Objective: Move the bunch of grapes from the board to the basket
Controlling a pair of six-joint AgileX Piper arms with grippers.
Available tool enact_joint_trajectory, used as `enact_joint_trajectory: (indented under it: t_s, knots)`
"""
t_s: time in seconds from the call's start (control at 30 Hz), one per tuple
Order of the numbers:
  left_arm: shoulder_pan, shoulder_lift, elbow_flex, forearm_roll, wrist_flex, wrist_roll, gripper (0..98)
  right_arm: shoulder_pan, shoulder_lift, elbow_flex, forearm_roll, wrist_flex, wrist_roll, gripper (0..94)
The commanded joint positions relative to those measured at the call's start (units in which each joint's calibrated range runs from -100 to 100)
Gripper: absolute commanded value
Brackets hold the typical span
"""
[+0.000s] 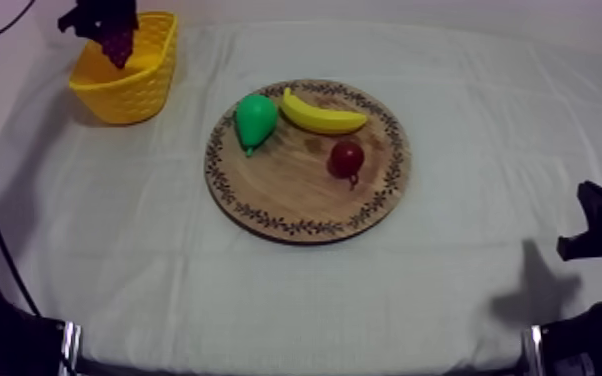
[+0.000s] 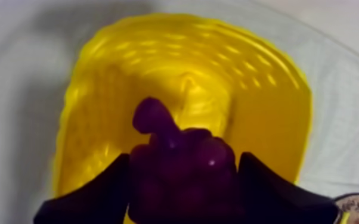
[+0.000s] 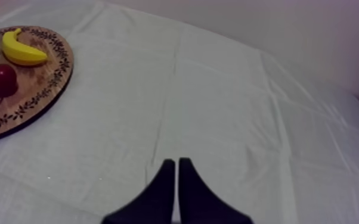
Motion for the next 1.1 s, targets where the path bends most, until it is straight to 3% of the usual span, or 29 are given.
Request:
enact_joint_trajectory:
  t_s: [0.0, 0.37, 0.57, 0.77, 1.07]
  knots:
    - [-0.06, 3.07, -1.49, 0.16, -0.03, -0.03, 48.7, 0.03, 0.02, -0.01, 0.0, -0.01, 0.0, 0.3]
    - [-0.3, 4.23, -0.78, 1.17, -2.44, -0.53, 53.6, 0.03, 0.02, -0.01, 0.0, -0.01, 0.0, 0.3]
    - [-0.22, 2.69, 1.87, 1.45, -5.52, -0.39, 73.7, 0.03, 0.02, -0.01, 0.0, -0.01, 0.0, 0.3]
    - [-0.05, 1.72, 3.89, 1.58, -8.41, -1.76, 85.9, 0.03, 0.02, -0.01, 0.0, -0.01, 0.0, 0.3]
    - [0.17, -1.0, 7.6, 1.61, -10.11, -1.82, 87.3, 0.03, 0.02, -0.01, 0.0, -0.01, 0.0, 0.3]
